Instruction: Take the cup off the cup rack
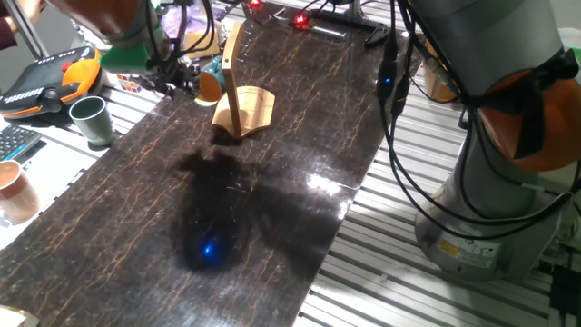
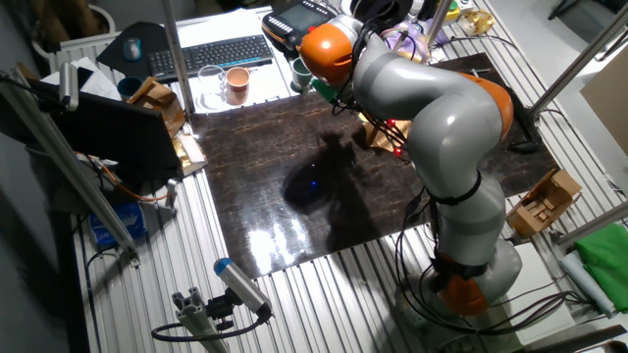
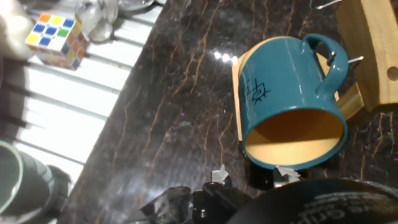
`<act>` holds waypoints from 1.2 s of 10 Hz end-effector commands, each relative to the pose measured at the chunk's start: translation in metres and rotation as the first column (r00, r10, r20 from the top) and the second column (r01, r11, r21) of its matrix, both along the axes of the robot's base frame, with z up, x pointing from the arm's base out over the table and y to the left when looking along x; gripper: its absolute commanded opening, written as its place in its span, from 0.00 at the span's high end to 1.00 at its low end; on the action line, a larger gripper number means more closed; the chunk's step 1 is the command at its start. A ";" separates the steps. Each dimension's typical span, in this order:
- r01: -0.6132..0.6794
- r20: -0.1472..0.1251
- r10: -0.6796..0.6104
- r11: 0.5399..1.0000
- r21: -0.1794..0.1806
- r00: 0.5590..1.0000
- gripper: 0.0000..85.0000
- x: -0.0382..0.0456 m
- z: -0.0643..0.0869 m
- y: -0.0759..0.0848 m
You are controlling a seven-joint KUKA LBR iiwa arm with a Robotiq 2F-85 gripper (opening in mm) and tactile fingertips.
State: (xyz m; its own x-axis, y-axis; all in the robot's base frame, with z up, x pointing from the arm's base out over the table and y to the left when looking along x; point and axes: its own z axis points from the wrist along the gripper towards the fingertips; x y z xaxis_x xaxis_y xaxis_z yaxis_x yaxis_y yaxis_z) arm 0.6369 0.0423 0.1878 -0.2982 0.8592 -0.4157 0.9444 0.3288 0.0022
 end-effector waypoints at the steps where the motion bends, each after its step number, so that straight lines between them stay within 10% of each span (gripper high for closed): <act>1: 0.009 0.004 -0.009 1.000 0.000 1.000 0.52 -0.0001 0.001 -0.003; 5: 0.079 0.033 -0.080 0.997 0.009 0.996 0.54 -0.0012 0.003 -0.014; 12: 0.051 0.003 -0.051 0.999 -0.008 0.999 0.58 0.0054 -0.014 -0.019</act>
